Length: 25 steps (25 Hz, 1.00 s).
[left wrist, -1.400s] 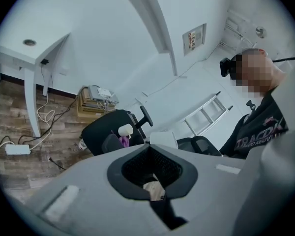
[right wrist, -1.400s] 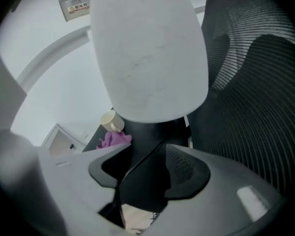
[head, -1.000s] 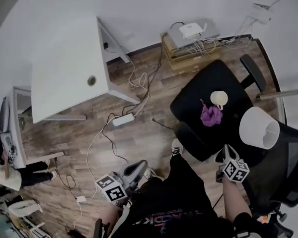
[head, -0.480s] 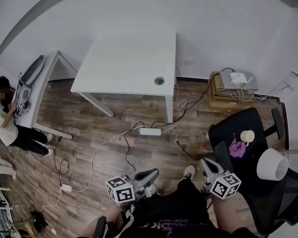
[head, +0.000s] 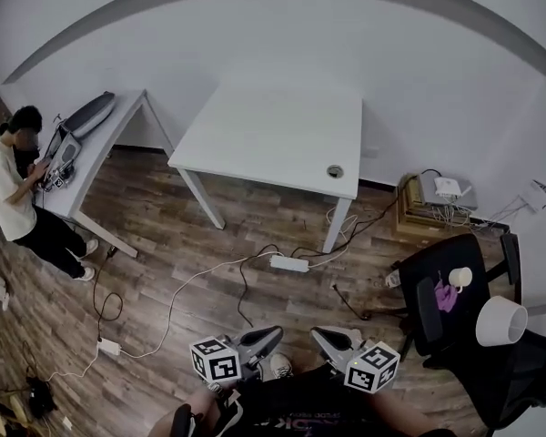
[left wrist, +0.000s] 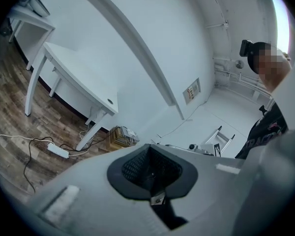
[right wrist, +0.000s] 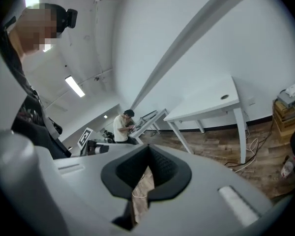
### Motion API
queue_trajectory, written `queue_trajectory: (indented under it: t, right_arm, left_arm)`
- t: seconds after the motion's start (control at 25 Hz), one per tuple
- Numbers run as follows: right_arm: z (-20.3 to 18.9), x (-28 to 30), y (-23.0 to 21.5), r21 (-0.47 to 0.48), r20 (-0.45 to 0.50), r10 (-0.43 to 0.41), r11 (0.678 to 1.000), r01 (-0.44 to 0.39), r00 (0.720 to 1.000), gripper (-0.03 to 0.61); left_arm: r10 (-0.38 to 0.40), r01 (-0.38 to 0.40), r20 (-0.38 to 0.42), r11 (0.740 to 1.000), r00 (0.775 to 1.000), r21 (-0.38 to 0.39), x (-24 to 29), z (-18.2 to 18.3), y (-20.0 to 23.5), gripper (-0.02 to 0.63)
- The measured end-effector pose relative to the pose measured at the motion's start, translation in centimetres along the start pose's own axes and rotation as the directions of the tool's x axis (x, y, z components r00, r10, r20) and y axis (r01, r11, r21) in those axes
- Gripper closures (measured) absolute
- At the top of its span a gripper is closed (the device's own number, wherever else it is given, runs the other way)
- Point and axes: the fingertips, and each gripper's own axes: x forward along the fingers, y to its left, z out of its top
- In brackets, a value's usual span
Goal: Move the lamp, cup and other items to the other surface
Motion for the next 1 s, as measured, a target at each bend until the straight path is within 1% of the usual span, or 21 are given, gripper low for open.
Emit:
queue_trajectory:
  t: [0.16,0.4,0.64,0.84,1.0]
  right_arm:
    - [-0.9,1.5,2.7,-0.068,-0.042,0.04,0.997,-0.043,0.998,0.575]
    - [-0.8,2.5,3.8,-0.139,-0.078,0.062,0.988,-0.073,0.995,0.575]
    - [-0.7,3.1,4.2,-0.162,-0.091,0.065,0.984,-0.079,0.994,0.575]
    - [-1.0,3.6,3.9,-0.145,-0.1,0.061,0.987,-0.075,0.993,0.575]
    - [-1.1,3.8,3.9,-0.143,-0.105,0.06,0.987,-0.075,0.993,0.575]
  left_arm:
    - [-0.009,0.009,0.041,1.0,0.999,0.002,-2.1,0.5,0.3,0.621]
    - [-0.038,0.038,0.085,0.999,0.996,-0.001,-2.8,1.1,0.2,0.621]
    - [-0.046,0.046,0.084,0.999,0.995,0.004,-2.9,1.5,0.5,0.621]
    - [-0.044,0.045,0.089,0.999,0.995,-0.015,-3.0,1.4,1.2,0.621]
    - [-0.044,0.046,0.086,0.999,0.995,-0.012,-3.1,1.4,1.3,0.621]
